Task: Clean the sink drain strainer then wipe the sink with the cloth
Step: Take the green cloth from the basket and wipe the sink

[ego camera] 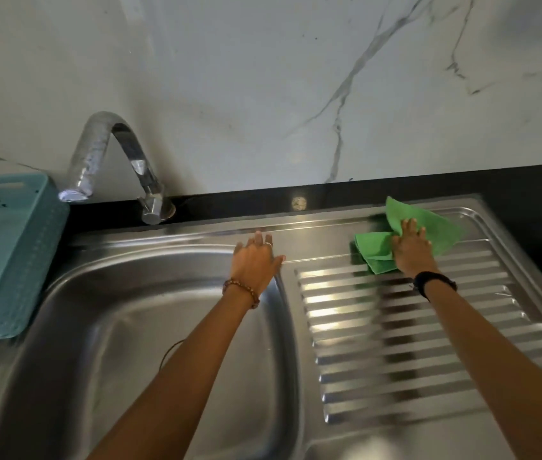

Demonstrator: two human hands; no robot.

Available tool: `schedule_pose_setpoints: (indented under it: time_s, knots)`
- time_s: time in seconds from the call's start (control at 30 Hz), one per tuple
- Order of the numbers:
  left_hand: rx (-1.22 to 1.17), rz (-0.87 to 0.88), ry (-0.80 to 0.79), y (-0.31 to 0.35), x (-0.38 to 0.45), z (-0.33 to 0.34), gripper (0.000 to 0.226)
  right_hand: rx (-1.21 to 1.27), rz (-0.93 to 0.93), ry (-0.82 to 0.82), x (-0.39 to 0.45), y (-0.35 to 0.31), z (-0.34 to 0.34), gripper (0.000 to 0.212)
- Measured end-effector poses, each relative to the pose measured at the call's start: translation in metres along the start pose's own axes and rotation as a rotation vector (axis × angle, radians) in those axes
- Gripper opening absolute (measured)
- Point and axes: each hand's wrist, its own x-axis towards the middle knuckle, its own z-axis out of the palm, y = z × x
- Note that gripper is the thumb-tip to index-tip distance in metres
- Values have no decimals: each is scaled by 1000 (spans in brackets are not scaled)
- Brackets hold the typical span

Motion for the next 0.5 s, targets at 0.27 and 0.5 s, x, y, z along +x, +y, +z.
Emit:
schedule_pose_setpoints:
  time_s: [0.27,0.5]
  knots:
    - [99,-28,-24,8,2,-6,60,-105,-215,-88,-32,-67,45,56]
    - [-3,-168,14,9,6,-28,34,-173,-540,-99,-45,-103,68,54]
